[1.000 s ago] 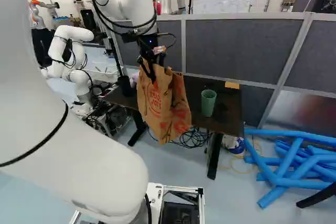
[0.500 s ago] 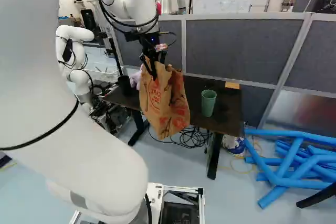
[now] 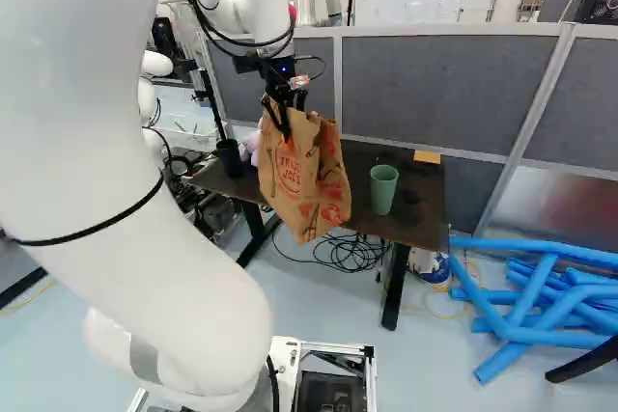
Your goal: Pick up the bag on the ground and place it on the table
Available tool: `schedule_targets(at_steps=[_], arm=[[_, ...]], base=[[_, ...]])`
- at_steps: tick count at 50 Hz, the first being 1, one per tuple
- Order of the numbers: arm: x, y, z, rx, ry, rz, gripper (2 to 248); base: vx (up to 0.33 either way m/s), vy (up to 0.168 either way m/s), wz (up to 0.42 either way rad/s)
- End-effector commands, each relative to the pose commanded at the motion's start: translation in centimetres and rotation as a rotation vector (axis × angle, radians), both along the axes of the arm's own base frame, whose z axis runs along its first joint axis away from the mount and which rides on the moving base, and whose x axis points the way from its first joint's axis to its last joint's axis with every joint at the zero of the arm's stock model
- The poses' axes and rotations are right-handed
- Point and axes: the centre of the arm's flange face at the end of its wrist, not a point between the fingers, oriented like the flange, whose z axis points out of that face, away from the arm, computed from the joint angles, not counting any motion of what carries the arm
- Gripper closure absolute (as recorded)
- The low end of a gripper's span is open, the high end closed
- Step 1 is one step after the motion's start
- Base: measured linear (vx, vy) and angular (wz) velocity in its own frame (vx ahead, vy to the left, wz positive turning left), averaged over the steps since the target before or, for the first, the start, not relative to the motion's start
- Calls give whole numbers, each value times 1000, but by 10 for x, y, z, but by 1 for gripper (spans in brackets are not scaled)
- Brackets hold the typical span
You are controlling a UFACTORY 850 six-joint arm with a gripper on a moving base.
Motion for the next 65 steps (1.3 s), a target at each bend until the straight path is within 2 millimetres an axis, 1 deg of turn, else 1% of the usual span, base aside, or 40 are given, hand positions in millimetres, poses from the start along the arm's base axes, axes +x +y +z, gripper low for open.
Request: schedule_targets(at_steps=[12,26,41,53,65], arm=[[14,4,0,0,-2,10,229],[39,11,1,0,-8,26,229],[64,6,1,-1,-17,18,229],[79,2,1,16,-25,-90,229],[90,3,1,48,-32,-225,229]], base=[[0,0,0],[0,0,0],[0,0,0],[0,0,0],[0,0,0]])
